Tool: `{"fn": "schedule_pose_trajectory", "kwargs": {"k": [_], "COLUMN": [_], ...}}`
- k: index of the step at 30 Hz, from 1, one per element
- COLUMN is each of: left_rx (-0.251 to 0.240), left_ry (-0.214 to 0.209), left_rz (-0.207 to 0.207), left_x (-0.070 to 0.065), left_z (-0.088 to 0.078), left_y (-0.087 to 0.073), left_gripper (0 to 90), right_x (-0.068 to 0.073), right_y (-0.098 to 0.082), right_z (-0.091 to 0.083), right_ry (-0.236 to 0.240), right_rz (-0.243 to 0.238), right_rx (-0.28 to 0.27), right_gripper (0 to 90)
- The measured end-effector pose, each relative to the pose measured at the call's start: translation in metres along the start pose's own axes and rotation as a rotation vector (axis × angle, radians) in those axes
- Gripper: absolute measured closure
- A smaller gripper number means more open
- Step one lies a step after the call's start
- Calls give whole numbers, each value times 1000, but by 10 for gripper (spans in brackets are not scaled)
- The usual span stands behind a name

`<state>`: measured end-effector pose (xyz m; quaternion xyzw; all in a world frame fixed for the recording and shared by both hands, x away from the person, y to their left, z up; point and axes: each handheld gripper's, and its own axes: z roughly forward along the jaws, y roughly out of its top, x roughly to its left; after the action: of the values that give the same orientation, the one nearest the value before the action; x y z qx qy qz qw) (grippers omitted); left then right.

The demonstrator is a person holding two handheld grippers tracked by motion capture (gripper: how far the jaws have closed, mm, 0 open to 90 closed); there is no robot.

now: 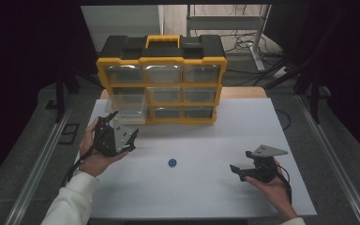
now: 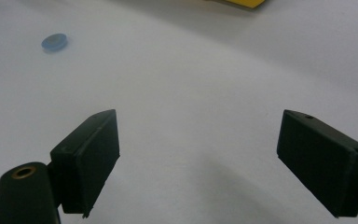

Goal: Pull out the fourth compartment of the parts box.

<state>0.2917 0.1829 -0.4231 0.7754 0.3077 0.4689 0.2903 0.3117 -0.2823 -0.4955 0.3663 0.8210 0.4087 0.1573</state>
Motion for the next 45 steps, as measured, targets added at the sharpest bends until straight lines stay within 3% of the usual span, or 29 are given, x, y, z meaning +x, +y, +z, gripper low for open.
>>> {"fn": "schedule_pose_trajectory", "kwargs": {"k": [2, 5, 9, 17, 21, 27, 40, 45], "left_rx": [8, 23, 30, 42, 68, 115, 169, 182], "left_ry": [-36, -111, -170, -311, -367, -402, -489, -483], "left_rz": [-36, -125, -193, -285, -305, -312, -407, -408], "left_x": [0, -1, -3, -11, -16, -22, -28, -32], "left_z": [-2, -3, -6, -12, -13, -10, -2, -2], "left_y": [-2, -7, -15, -25, -29, -38, -54, -54], "left_gripper": [146, 146, 145, 149, 141, 132, 125, 130], "right_x": [0, 0, 0, -1, -2, 0, 2, 2], "right_y": [0, 0, 0, 0, 1, 5, 11, 10], "right_z": [0, -1, 0, 0, 0, 0, 1, 0], "right_ry": [1, 2, 2, 2, 2, 5, 21, 30], "right_rz": [3, 3, 5, 5, 7, 9, 4, 2], "right_rx": [-2, -4, -5, -6, -14, -26, -33, -27], "right_gripper": [134, 133, 133, 133, 134, 133, 129, 126]}}
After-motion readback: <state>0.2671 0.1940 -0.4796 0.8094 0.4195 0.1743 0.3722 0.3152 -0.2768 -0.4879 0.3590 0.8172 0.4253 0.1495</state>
